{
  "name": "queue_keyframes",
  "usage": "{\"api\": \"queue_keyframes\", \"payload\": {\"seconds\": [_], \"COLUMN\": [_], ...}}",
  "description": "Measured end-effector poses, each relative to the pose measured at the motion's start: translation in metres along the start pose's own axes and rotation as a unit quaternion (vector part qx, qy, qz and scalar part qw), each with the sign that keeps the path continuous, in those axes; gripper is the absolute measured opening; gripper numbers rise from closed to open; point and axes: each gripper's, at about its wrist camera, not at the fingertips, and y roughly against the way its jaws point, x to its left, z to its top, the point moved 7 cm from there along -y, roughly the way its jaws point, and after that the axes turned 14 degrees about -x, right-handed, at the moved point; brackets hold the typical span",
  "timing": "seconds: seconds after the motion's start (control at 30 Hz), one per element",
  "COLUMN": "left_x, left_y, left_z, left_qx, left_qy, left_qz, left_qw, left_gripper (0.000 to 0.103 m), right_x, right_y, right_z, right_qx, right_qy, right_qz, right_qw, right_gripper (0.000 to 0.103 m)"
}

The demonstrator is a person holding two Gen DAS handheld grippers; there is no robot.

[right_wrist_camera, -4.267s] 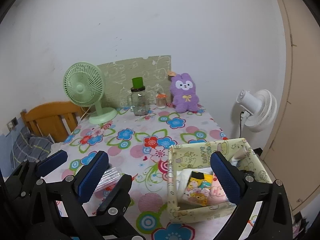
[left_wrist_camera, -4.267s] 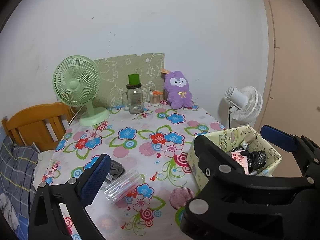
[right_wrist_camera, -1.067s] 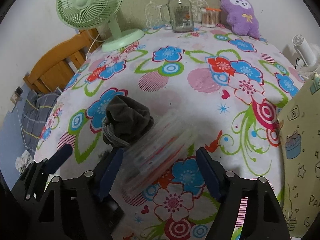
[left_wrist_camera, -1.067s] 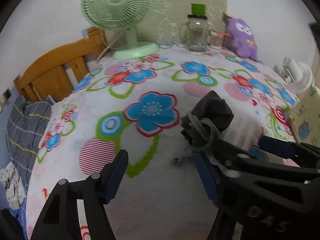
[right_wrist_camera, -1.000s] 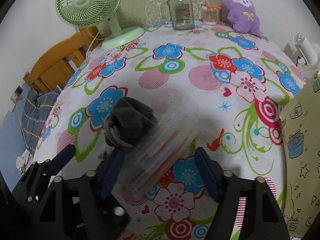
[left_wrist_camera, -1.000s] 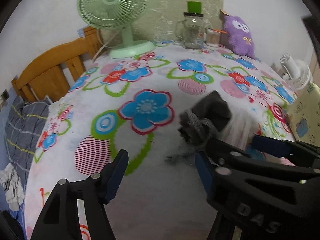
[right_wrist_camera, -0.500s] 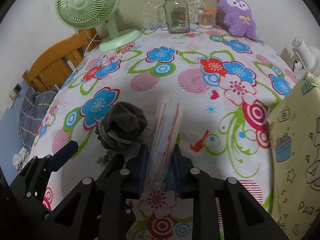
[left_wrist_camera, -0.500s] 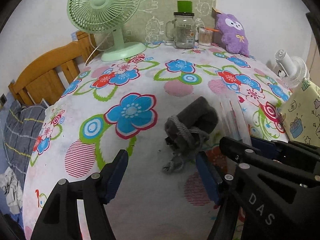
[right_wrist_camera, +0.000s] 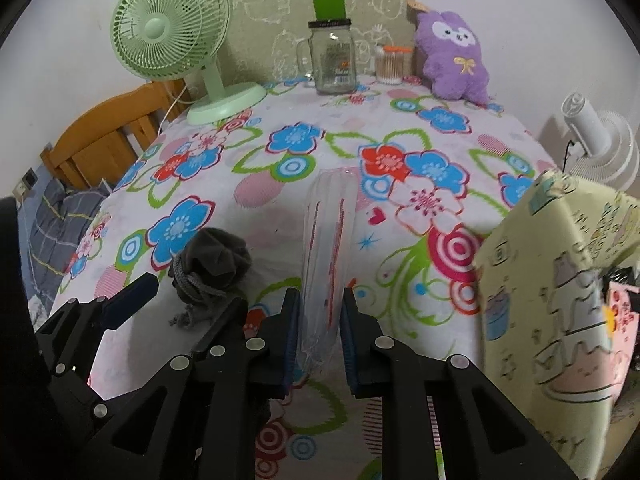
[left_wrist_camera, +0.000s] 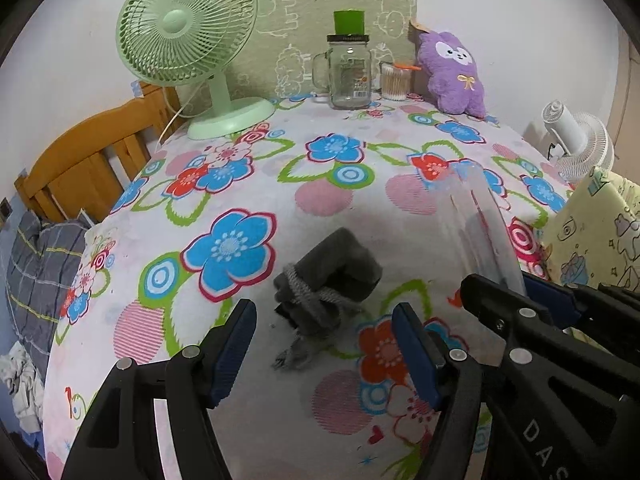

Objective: Organize soft objects
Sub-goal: 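Grasp the clear straw bag with the right tool while the left tool grasps the grey sock bundle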

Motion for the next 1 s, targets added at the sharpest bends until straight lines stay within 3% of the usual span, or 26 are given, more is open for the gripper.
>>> {"api": "queue_keyframes", "payload": {"seconds": [0.57, 0.77, 1.0], "left_x": [-0.011, -0.007, -0.005], "left_y": [-0.016, -0.023, -0.022], "left_z": [0.022, 0.018, 0.016], "left_qx": [-0.008, -0.005, -0.007], "left_qy": [-0.018, -0.017, -0.013], "left_qz": [-0.010, -0.006, -0.012], "left_qw": [0.9998, 0.9998, 0.9998], "left_gripper": [0.071, 0.058, 0.052], "right_x": [-0.013, -0.011, -0.008], "right_y": [-0.001, -0.010, -0.013], "right_z": [0.023, 0.020, 0.019], "right_qx": [-0.041, -0.029, -0.026], "right_qy": [-0.010, -0.010, -0.004], "right_qz": [-0.010, -0.012, -0.011], "right_qw": [0.999, 0.999, 1.000], "right_gripper": [0.022, 0.022, 0.022]}}
